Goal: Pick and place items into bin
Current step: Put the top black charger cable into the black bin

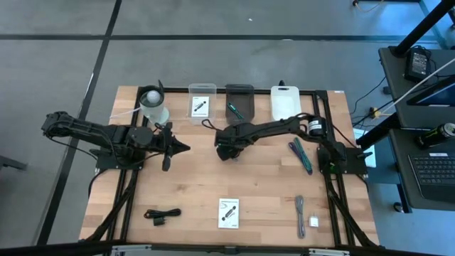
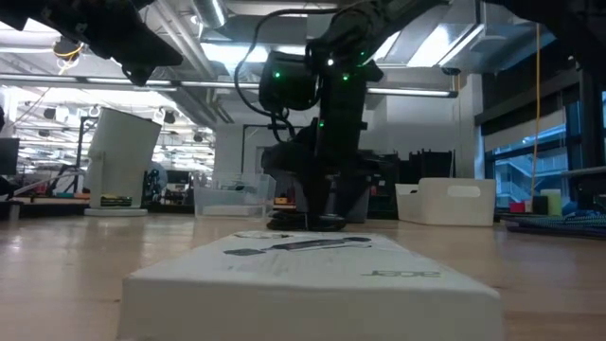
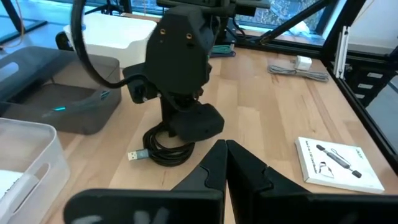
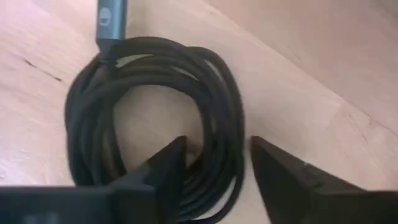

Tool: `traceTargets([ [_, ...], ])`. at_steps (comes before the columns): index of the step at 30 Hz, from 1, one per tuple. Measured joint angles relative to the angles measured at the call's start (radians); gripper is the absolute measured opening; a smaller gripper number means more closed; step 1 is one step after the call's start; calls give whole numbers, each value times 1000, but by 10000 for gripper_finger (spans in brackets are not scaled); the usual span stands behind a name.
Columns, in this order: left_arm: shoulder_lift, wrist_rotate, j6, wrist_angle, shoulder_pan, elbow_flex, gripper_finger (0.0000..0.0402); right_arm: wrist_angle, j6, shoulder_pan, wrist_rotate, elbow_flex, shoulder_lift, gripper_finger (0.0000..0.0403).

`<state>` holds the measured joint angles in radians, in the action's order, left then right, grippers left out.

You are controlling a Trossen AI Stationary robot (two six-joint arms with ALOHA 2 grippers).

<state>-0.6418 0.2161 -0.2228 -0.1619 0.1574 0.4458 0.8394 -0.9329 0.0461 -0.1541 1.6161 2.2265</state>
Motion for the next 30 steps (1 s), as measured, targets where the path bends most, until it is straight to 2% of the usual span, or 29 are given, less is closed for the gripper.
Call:
traceTargets([
  [6, 0, -1, 24, 0, 0, 0, 2, 7, 3, -13, -1, -2, -2, 31],
  [7, 0, 0, 25, 0, 0, 0, 2, 8, 3, -14, 0, -2, -3, 20],
  [13, 0, -1, 25, 0, 0, 0, 2, 33, 20, -38, 35, -11, -47, 33],
  [17, 0, -1, 25, 0, 0, 0, 2, 34, 21, -68, 57, -11, -137, 18],
  [23, 0, -1, 25, 0, 0, 0, 2, 34, 30, -74, 24, -11, -285, 18],
  [26, 0, -1, 25, 1, 0, 0, 2, 19, 73, -72, -41, -8, -365, 28],
  [30, -1, 6, 26, 2, 0, 0, 2, 15, 130, -11, -102, -8, -437, 23],
])
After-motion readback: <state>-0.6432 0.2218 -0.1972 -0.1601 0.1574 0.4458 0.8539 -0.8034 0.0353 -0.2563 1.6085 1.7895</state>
